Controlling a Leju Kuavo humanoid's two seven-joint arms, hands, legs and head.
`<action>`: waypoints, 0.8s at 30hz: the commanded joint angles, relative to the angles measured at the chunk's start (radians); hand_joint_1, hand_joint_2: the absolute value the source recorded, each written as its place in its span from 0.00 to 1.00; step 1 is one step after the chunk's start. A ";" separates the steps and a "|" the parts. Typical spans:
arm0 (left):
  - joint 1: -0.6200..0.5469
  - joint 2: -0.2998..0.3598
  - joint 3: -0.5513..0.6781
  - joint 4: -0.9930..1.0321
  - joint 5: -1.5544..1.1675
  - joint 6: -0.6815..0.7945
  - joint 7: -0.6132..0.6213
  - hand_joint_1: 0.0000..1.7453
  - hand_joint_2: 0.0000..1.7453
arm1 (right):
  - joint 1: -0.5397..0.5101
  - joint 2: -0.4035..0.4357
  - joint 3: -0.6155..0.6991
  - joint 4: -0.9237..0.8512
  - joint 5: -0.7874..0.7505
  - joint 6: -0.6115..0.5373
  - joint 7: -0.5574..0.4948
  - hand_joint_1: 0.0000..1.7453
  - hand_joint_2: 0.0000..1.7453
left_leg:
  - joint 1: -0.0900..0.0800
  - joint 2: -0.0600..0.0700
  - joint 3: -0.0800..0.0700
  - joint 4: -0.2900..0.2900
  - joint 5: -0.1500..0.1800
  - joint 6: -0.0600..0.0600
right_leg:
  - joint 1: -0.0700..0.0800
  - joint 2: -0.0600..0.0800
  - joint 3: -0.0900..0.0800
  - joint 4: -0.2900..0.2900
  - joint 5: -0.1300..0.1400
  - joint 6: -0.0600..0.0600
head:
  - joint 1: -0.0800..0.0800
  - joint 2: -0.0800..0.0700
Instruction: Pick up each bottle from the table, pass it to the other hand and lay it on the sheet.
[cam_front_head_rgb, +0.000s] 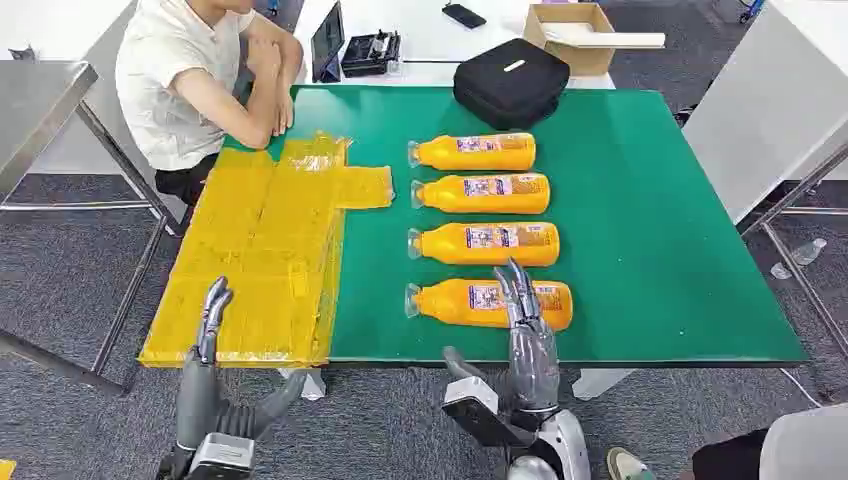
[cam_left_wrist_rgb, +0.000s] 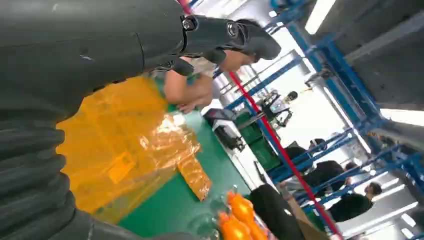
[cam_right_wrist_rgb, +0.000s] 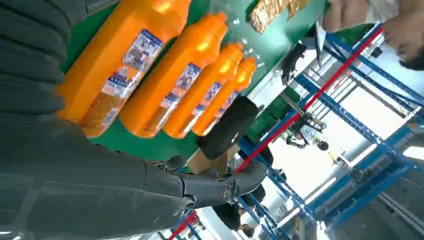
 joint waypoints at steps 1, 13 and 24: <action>-0.071 0.010 -0.093 0.077 0.097 -0.042 0.035 0.00 1.00 | 0.023 0.012 -0.113 0.041 -0.065 0.045 -0.035 0.00 1.00 | 0.001 -0.003 0.005 -0.002 -0.001 -0.001 | 0.001 -0.004 0.006 -0.002 -0.002 -0.003 | 0.000 0.000; -0.116 0.006 -0.134 0.162 0.094 -0.044 0.041 0.00 1.00 | -0.043 -0.068 -0.087 0.043 0.151 -0.028 0.064 0.00 1.00 | 0.001 -0.001 0.005 -0.002 -0.001 -0.001 | 0.001 -0.002 0.006 -0.002 -0.001 -0.002 | 0.000 0.000; -0.130 0.002 -0.152 0.188 0.103 -0.042 0.034 0.00 1.00 | -0.077 -0.089 -0.087 0.088 0.228 0.003 0.139 0.00 1.00 | 0.000 0.000 0.003 -0.001 0.000 -0.001 | 0.000 -0.001 0.004 -0.002 0.000 -0.001 | 0.000 0.000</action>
